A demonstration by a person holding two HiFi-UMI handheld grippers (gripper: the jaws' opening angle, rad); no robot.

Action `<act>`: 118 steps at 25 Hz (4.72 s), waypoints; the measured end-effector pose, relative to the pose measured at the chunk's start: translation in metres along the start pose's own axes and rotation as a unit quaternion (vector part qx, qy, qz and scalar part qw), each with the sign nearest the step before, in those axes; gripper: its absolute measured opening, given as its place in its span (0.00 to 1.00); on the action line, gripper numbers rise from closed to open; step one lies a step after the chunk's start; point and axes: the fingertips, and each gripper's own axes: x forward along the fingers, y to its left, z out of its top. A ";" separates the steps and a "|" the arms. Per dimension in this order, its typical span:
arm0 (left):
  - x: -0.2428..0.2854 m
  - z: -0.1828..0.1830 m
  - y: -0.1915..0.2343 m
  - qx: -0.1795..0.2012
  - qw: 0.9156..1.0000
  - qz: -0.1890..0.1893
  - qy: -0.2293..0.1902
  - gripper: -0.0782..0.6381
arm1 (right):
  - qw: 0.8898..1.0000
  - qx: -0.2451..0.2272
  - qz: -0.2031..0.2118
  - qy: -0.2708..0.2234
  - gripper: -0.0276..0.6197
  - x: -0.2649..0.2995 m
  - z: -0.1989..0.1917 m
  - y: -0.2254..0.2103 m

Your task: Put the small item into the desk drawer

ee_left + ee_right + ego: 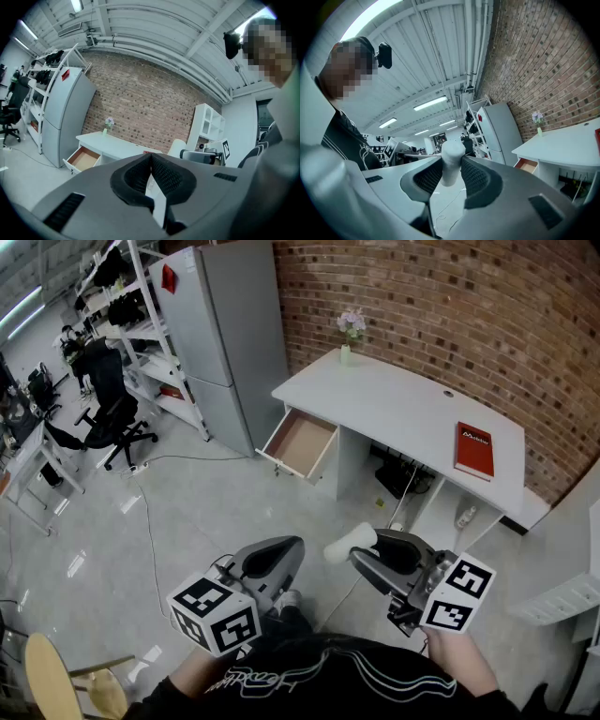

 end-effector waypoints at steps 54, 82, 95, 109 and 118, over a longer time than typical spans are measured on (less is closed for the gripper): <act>0.246 0.049 0.498 -0.109 0.991 0.027 0.079 0.14 | 0.983 0.088 -0.108 0.123 0.25 0.371 -0.034 -0.426; 0.335 0.019 0.656 -0.178 0.971 0.113 0.109 0.14 | 0.952 0.128 -0.149 0.235 0.25 0.483 -0.126 -0.627; 0.378 -0.004 0.747 -0.216 0.957 0.145 0.125 0.14 | 0.921 0.157 -0.181 0.307 0.25 0.538 -0.216 -0.725; 0.394 -0.066 0.795 -0.243 0.940 0.172 0.167 0.14 | 0.895 0.194 -0.214 0.341 0.25 0.559 -0.320 -0.783; 0.397 -0.103 0.816 -0.261 0.928 0.188 0.188 0.14 | 0.860 0.232 -0.252 0.378 0.25 0.551 -0.393 -0.823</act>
